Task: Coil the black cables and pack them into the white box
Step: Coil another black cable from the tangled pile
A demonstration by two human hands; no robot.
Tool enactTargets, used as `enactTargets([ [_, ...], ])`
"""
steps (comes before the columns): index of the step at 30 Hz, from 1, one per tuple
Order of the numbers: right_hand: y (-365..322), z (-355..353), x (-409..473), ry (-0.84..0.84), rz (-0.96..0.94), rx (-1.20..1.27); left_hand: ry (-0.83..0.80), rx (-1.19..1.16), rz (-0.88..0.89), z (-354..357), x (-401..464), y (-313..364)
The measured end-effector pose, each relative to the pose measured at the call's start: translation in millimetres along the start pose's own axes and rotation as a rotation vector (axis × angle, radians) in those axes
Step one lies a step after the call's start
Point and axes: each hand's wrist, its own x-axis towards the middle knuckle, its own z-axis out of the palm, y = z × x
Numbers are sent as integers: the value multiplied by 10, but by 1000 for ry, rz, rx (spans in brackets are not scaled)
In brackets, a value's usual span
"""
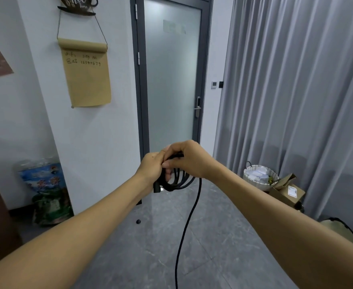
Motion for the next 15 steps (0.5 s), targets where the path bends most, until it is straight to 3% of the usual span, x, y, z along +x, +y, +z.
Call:
enactTargets([
  [6, 34, -101, 34, 146, 87, -219, -125, -71, -89, -37, -80, 70],
  [15, 306, -187, -63, 183, 171, -170, -309, -169, -239, -200, -145, 53],
])
